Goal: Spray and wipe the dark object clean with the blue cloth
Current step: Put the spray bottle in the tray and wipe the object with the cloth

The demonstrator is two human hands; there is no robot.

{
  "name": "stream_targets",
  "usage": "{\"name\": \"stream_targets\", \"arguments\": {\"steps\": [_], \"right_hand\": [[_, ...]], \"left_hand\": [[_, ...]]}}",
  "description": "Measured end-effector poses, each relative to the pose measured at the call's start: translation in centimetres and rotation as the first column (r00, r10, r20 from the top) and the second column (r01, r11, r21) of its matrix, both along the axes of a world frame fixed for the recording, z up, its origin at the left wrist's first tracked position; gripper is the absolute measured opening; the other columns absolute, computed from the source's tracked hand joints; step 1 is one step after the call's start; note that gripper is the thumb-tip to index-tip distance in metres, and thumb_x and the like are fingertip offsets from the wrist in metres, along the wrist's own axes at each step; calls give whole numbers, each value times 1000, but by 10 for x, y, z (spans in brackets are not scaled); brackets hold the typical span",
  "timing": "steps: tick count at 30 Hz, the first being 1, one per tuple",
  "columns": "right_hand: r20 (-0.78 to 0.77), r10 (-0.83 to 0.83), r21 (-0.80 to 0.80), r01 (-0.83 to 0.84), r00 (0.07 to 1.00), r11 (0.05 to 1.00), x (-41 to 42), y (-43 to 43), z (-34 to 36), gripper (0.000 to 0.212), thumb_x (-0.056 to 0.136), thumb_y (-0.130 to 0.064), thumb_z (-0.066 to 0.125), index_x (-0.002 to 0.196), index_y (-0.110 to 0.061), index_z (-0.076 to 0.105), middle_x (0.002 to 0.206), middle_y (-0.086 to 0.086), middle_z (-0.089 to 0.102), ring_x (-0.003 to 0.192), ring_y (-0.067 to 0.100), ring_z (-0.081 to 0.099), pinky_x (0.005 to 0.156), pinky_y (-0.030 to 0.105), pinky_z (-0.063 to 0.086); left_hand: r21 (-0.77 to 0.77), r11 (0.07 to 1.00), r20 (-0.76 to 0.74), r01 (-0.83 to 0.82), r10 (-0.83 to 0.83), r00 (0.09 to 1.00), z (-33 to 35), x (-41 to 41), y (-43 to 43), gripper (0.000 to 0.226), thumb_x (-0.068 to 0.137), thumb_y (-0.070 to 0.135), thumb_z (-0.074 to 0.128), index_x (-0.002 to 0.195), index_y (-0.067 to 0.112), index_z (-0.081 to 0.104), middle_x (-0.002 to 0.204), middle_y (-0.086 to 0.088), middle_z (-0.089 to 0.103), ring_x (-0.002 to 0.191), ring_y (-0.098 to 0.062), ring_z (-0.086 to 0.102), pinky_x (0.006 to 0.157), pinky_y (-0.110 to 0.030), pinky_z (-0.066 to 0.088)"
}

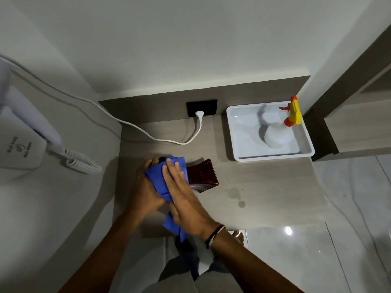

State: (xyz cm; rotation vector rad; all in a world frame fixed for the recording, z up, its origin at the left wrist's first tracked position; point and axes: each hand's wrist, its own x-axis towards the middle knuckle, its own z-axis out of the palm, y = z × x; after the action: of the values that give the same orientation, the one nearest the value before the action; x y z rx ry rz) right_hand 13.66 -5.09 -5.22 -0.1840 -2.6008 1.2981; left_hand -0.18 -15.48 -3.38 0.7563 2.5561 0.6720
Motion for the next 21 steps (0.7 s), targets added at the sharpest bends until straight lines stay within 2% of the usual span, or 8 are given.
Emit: {"name": "stream_targets", "arguments": {"steps": [2, 5, 8, 11, 14, 16, 18, 21], "right_hand": [[-20, -12, 192, 16, 1000, 981, 4, 13, -13, 111, 87, 8, 57, 168, -20, -14, 180, 6, -13, 167, 29, -10, 135, 50, 7], [243, -129, 329, 43, 961, 943, 25, 57, -32, 93, 103, -2, 58, 169, -17, -6, 179, 8, -13, 167, 31, -11, 137, 51, 9], [386, -279, -103, 342, 879, 934, 37, 90, -29, 60, 113, -13, 45, 168, -28, 23, 172, 7, 32, 159, 22, 34, 134, 40, 25], [395, -341, -420, 497, 853, 759, 42, 100, -22, 68, 102, 12, 43, 162, -17, 36, 154, 7, 55, 140, 21, 56, 124, 38, 43], [437, -343, -663, 556, 831, 502, 39, 98, -20, 54, 97, 15, 39, 140, -13, 58, 115, 10, 74, 105, 29, 71, 93, 35, 61], [472, -360, -729, 586, 805, 354, 33, 98, -18, 50, 99, 14, 39, 133, -12, 63, 106, 14, 76, 95, 28, 74, 88, 40, 63], [508, -373, -753, 611, 776, 246, 26, 102, -15, 46, 100, 14, 38, 122, -13, 69, 101, 15, 78, 87, 28, 77, 83, 40, 65], [557, -373, -738, 648, 742, 188, 18, 110, -12, 40, 100, 13, 39, 102, -10, 72, 91, 17, 77, 73, 25, 77, 67, 34, 66]], "left_hand": [[24, 999, -44, 34, -33, 998, -2, -4, -5, 113, 54, 15, 99, 152, 6, 43, 148, -14, 51, 133, -34, 53, 105, -38, 47], [73, 993, -116, 98, -89, 989, 1, -3, -8, 116, 55, 31, 101, 153, 14, 41, 142, 4, 42, 130, -25, 48, 98, -31, 47], [108, 991, -110, 73, -61, 992, 0, -3, -7, 113, 56, 36, 99, 152, 19, 42, 137, 8, 42, 129, -20, 48, 99, -28, 44], [181, 980, 34, -82, 78, 996, 6, -3, -1, 108, 51, 52, 93, 146, 25, 49, 132, 9, 50, 120, -13, 55, 97, -29, 48], [198, 955, 186, -219, 183, 965, 15, -7, 4, 84, 47, 60, 91, 123, 32, 66, 116, 9, 71, 102, -11, 70, 92, -42, 61], [214, 951, 228, -221, 172, 958, 21, -10, 7, 71, 52, 67, 91, 110, 33, 68, 104, 10, 77, 95, -8, 73, 89, -47, 63], [178, 968, 257, -176, 126, 958, 27, -11, 11, 89, 57, 81, 83, 131, 36, 61, 126, 7, 74, 114, -10, 70, 97, -43, 59], [97, 988, 360, -118, 76, 930, 37, -8, 12, 127, 62, 92, 70, 165, 45, 11, 165, 3, 42, 137, -5, 45, 97, -17, 44]]}}
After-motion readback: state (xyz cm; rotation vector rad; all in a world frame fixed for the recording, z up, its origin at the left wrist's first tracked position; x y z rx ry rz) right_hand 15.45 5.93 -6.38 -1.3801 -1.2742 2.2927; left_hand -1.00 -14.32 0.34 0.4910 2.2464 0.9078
